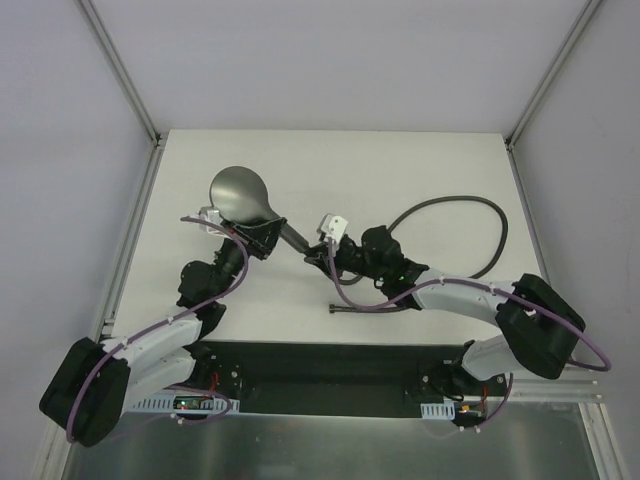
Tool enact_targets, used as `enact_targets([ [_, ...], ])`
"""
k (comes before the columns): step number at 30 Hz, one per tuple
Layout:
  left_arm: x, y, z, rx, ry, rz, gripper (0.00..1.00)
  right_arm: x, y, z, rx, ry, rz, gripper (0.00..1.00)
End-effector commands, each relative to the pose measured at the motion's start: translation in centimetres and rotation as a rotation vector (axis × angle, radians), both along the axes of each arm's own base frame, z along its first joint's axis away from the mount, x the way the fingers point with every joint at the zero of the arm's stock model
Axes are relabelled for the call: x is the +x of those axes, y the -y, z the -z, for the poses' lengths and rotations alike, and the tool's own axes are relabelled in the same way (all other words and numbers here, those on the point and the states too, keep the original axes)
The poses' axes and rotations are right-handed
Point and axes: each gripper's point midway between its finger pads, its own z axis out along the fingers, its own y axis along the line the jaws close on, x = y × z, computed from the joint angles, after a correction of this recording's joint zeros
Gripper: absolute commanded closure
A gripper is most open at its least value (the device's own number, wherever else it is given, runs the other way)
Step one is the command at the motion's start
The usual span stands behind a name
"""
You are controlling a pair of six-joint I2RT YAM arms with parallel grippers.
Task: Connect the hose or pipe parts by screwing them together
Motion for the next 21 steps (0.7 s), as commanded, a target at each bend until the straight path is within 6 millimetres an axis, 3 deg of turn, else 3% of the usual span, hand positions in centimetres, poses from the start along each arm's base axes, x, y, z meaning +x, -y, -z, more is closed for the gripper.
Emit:
enact_targets([
  [1,-4.5,3.1,-4.8,0.007,0.35,0.239,1.0,-4.2,-1.1,-5.1,0.314,-0.211,-0.37,0.99],
  [5,-3.9,3.5,-4.8,0.001,0.373,0.238,1.0,-3.4,0.4,-5.3,0.344,-0.267,-0.406,0.99],
  [7,-3.2,3.5,-4.8,0.019,0.372,0.21,1.0,-3.3,1.0,-4.9,0.34,-0.278,-0.386,0.9],
  [8,-2.7,3.3,-4.8,0.019,0.362,0.185,1.0,-3.4,1.2,-4.5,0.329,-0.284,-0.372,0.83],
  [9,-2.3,3.3,-4.7,0.033,0.342,0.175,1.0,-3.2,1.7,-4.4,0.327,-0.278,-0.333,0.61],
  [11,-1.3,3.3,-4.3,0.069,0.303,0.146,1.0,-2.7,2.2,-3.5,0.294,-0.273,-0.262,0.43],
  [12,-1.1,3.1,-5.4,0.07,0.312,0.13,1.0,-1.9,2.8,-3.9,0.296,-0.235,-0.186,0.26],
  [13,-0.4,3.3,-4.2,0.108,0.259,0.122,1.0,-1.6,3.3,-3.3,0.265,-0.197,-0.146,0.2],
  [14,-0.4,3.1,-4.9,0.106,0.262,0.11,1.0,-1.9,3.5,-2.4,0.224,-0.197,-0.115,0.17],
  [15,0.1,2.7,-4.9,0.107,0.243,0.078,1.0,-1.0,4.2,-2.9,0.218,-0.152,-0.033,0.14],
  [17,0.4,2.3,-4.6,0.116,0.203,0.056,1.0,-1.3,4.5,-2.4,0.157,-0.093,0.015,0.12],
  [18,0.8,1.9,-4.8,0.104,0.183,0.027,1.0,-0.2,5.3,-3.1,0.149,-0.042,0.116,0.11],
  [20,1.2,1.4,-4.6,0.08,0.112,0.004,1.0,-0.7,5.1,-3.5,0.089,0.045,0.155,0.11],
  [21,1.6,0.9,-4.5,0.066,0.083,-0.031,1.0,0.2,5.9,-3.8,0.061,0.087,0.247,0.11],
])
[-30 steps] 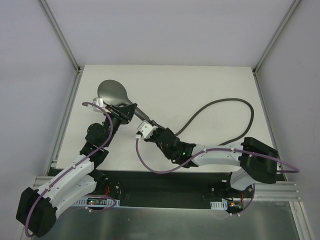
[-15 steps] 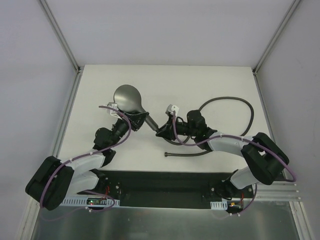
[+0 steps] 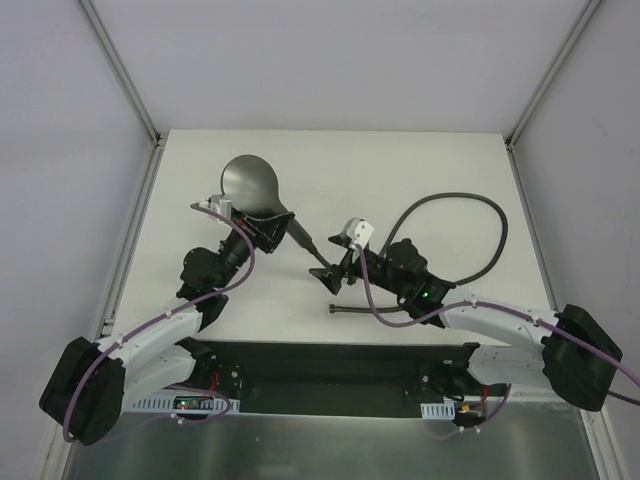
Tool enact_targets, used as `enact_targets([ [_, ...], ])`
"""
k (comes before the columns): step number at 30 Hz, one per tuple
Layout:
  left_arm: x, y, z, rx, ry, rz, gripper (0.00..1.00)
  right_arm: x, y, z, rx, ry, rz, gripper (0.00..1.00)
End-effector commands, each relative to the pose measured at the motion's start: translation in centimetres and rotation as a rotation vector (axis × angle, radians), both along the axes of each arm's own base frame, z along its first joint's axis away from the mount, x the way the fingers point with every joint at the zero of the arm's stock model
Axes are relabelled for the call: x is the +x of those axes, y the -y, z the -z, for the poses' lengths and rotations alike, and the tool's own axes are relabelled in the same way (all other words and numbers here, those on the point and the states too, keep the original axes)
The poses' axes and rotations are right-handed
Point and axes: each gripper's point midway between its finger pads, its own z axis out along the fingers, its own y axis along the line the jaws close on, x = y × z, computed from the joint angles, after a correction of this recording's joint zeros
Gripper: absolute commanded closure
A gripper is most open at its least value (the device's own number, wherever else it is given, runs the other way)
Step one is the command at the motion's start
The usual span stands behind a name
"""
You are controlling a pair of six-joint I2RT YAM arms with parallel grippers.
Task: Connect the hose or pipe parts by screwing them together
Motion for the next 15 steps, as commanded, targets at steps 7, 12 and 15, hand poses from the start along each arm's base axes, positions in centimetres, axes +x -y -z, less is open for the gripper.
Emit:
enact_targets([
  [7,1.1,-2.4,-3.6,-0.106,-0.124,-0.143,1.0,2.2,0.4,-2.6,-0.317,0.395,0.429,0.11],
  [12,0.9,-2.6,-4.1,-0.13,-0.178,-0.145,1.0,3.4,-1.3,-2.8,-0.397,0.448,0.527,0.14],
  [15,0.9,-3.3,-4.4,-0.156,-0.203,-0.177,1.0,3.5,-2.6,-2.5,-0.435,0.474,0.531,0.2],
])
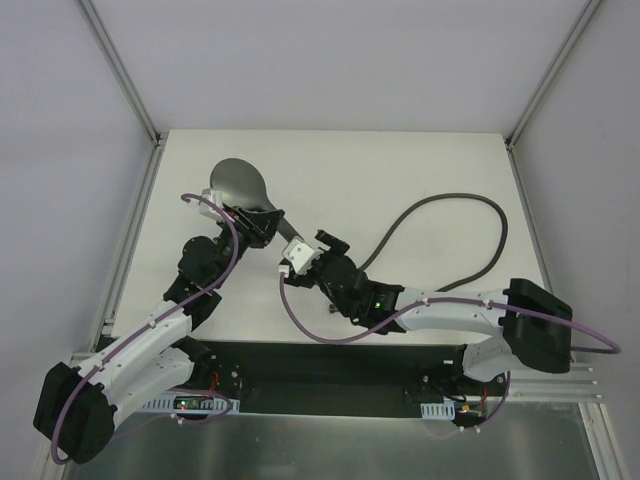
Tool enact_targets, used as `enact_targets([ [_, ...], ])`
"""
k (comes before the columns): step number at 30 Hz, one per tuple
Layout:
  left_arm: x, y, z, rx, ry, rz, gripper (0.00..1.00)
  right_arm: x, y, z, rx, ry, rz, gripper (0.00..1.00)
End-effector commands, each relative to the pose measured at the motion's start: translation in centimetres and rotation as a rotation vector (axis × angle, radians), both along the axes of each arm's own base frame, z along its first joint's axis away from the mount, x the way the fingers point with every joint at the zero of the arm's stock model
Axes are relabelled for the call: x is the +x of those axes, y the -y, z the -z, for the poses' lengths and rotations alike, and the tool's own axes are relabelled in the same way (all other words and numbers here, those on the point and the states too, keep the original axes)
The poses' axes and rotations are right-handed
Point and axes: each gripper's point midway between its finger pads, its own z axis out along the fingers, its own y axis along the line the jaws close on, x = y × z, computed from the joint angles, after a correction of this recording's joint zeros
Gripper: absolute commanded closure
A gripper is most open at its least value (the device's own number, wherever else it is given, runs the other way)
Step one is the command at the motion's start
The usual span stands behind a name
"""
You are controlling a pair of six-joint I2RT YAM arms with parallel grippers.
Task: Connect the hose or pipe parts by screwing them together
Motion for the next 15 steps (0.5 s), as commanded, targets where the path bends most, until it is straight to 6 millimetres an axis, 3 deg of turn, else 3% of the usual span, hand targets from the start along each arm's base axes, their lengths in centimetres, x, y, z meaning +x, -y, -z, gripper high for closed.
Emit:
enact_targets([
  [1,-0.3,-1.1,-5.1,-0.11,0.063,-0.051,1.0,1.5,-0.4,-2.6,-0.015,0.093,0.118,0.21],
  [15,-0.5,-2.4,-6.0,-0.138,0.025,-0.111,1.0,2.2,-1.3,-2.5,-0.019,0.094,0.168,0.36],
])
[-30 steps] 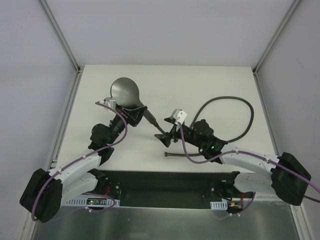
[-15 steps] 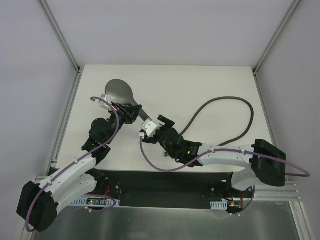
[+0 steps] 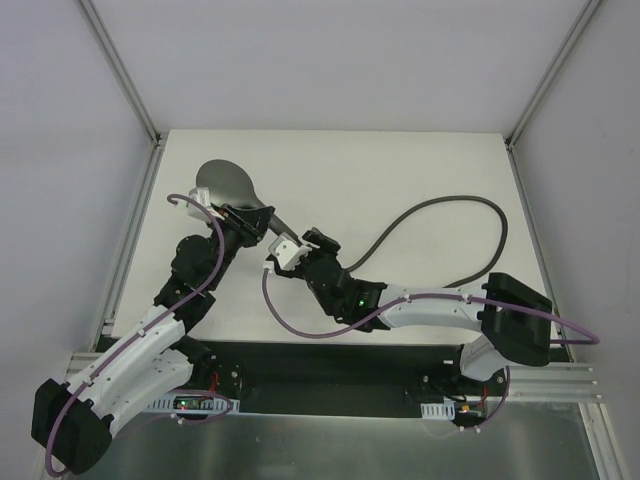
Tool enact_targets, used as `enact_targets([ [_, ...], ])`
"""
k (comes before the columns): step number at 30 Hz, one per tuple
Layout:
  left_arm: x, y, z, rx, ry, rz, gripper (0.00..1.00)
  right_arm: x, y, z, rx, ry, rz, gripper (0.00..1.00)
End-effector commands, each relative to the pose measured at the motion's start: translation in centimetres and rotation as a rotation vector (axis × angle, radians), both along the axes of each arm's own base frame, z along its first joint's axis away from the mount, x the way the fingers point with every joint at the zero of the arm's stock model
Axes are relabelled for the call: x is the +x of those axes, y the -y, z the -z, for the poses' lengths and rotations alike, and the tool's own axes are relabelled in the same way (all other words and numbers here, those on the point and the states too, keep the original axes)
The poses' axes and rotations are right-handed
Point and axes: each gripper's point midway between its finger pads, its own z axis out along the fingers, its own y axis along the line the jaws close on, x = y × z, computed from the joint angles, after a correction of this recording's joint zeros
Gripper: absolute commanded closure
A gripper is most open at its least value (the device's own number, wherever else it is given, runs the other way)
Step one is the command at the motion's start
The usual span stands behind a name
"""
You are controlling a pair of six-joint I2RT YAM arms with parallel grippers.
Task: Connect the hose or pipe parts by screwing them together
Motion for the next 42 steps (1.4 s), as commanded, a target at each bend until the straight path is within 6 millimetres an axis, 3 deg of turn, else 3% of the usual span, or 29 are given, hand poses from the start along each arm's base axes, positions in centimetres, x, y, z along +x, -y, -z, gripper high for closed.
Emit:
enact_targets([
  [1,-0.4,-0.3,-4.8,-0.095,0.092,-0.013,1.0,0.5,-0.4,-2.4,0.07,0.035,0.04,0.36],
  [4,-0.4,-0.4,-4.8,-0.098,0.088,-0.016,1.0,0.5,-0.4,-2.6,0.076,0.038,0.041,0.38],
  [7,-0.4,-0.4,-4.8,-0.107,0.077,-0.014,1.0,0.6,-0.4,-2.8,0.081,0.04,0.04,0.48],
  [13,-0.9,0.4,-4.7,-0.117,0.086,0.036,1.0,-0.1,-0.9,-2.5,0.142,0.0,-0.049,1.0],
  [15,-1.6,1.0,-4.8,-0.101,0.117,0.087,1.0,-0.5,-0.9,-3.4,0.214,-0.023,-0.122,0.99],
  [16,-1.8,1.3,-4.5,-0.105,0.131,0.108,1.0,-0.7,-0.5,-2.5,0.221,-0.045,-0.145,0.99],
  [17,-2.1,1.6,-4.4,-0.108,0.146,0.131,1.0,-1.5,-0.8,-3.4,0.287,-0.074,-0.212,0.99],
  [18,-2.7,2.5,-4.2,-0.105,0.158,0.19,1.0,-1.0,-0.5,-3.5,0.314,-0.092,-0.232,0.99],
  [19,-2.9,3.0,-2.7,-0.094,0.141,0.22,1.0,-1.1,-0.4,-3.3,0.34,-0.124,-0.27,0.99],
  [20,-3.2,3.2,-3.8,-0.119,0.211,0.244,1.0,-2.8,-1.2,-3.2,0.39,-0.198,-0.403,0.99],
  [21,-3.6,3.5,-3.7,-0.124,0.242,0.268,1.0,-2.1,-0.7,-3.3,0.435,-0.227,-0.434,0.99],
  [22,-3.9,3.9,-2.2,-0.123,0.244,0.294,1.0,-2.7,-0.8,-3.4,0.463,-0.267,-0.501,0.99],
  [23,-4.5,3.6,-3.5,-0.16,0.325,0.3,1.0,-4.4,-1.4,-3.4,0.473,-0.321,-0.63,0.99],
  [25,-4.7,3.6,-2.6,-0.156,0.351,0.307,1.0,-4.0,-0.7,-3.3,0.527,-0.404,-0.683,0.99],
  [26,-4.9,3.8,-2.5,-0.134,0.382,0.313,1.0,-5.0,-0.9,-2.9,0.531,-0.462,-0.764,0.99],
  [27,-5.5,3.6,-3.8,-0.143,0.461,0.319,1.0,-4.4,-0.3,-3.4,0.583,-0.487,-0.773,0.99],
  [29,-5.9,4.1,-3.4,-0.116,0.512,0.352,1.0,-5.2,-0.1,-3.2,0.617,-0.561,-0.862,0.99],
  [30,-6.6,4.0,-4.5,-0.132,0.576,0.362,1.0,-4.4,0.6,-4.6,0.668,-0.514,-0.893,0.99],
  [32,-6.6,4.6,-4.2,-0.115,0.597,0.392,1.0,-5.3,0.8,-4.1,0.728,-0.654,-0.97,0.99],
  [33,-6.5,4.8,-4.2,-0.112,0.602,0.399,1.0,-4.8,1.4,-5.3,0.762,-0.618,-1.003,0.99],
  [34,-6.2,5.1,-4.3,-0.107,0.606,0.403,1.0,-4.8,1.4,-4.5,0.793,-0.7,-1.003,0.99],
  [36,-5.7,5.2,-4.4,-0.097,0.61,0.39,1.0,-4.4,1.7,-4.1,0.802,-0.728,-1.0,0.96],
  [37,-5.2,5.2,-4.5,-0.097,0.603,0.378,1.0,-4.4,1.9,-3.3,0.802,-0.746,-0.978,0.75],
  [38,-4.8,5.1,-4.4,-0.095,0.595,0.361,1.0,-3.8,1.9,-2.9,0.804,-0.713,-0.943,0.62],
  [40,-4.1,5.0,-5.0,-0.092,0.589,0.331,1.0,-3.3,2.4,-2.2,0.799,-0.7,-0.867,0.49],
  [41,-3.2,5.2,-3.8,-0.063,0.521,0.323,1.0,-3.0,2.7,-1.4,0.773,-0.664,-0.833,0.41],
  [42,-2.5,5.0,-4.2,-0.061,0.508,0.291,1.0,-3.0,2.9,-0.1,0.746,-0.683,-0.781,0.33],
])
